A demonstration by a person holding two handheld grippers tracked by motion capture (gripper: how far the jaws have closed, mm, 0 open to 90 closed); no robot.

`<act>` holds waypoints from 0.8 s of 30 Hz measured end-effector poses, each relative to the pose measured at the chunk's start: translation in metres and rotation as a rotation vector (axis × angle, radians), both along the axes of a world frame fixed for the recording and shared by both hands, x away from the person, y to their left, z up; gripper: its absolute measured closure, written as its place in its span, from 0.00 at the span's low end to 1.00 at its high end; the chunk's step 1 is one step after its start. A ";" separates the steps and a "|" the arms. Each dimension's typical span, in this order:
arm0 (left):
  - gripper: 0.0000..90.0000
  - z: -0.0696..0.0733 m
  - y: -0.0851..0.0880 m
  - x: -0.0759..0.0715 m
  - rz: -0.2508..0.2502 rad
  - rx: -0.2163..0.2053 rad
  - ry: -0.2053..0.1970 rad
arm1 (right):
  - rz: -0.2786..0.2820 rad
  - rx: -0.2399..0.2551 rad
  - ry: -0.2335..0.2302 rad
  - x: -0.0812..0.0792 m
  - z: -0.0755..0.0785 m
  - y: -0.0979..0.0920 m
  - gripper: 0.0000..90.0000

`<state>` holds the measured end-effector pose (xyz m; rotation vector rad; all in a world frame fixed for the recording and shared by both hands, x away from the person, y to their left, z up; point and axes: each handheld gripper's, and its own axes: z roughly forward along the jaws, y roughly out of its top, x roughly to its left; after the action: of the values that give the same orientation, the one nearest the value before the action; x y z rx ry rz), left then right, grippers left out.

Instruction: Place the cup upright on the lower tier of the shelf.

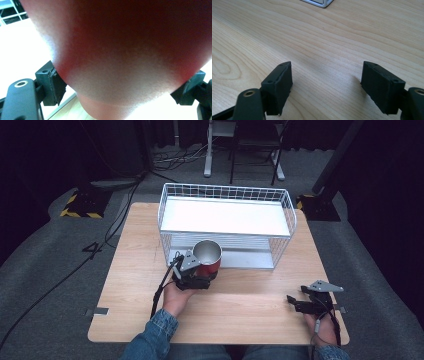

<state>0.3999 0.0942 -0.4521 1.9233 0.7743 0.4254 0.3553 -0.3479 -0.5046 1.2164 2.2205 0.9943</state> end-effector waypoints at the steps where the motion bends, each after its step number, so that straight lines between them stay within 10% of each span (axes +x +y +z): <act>1: 0.18 0.000 -0.001 0.002 0.000 0.000 0.001 | 0.000 0.000 0.000 0.000 0.000 0.000 0.28; 24: 0.18 -0.016 -0.039 0.051 0.135 -0.007 -0.024 | -0.011 0.006 0.010 0.001 0.000 -0.001 0.27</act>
<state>0.4505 0.0554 -0.4678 1.8624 0.8920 0.5261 0.3558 -0.3485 -0.5046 1.2376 2.2179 0.9936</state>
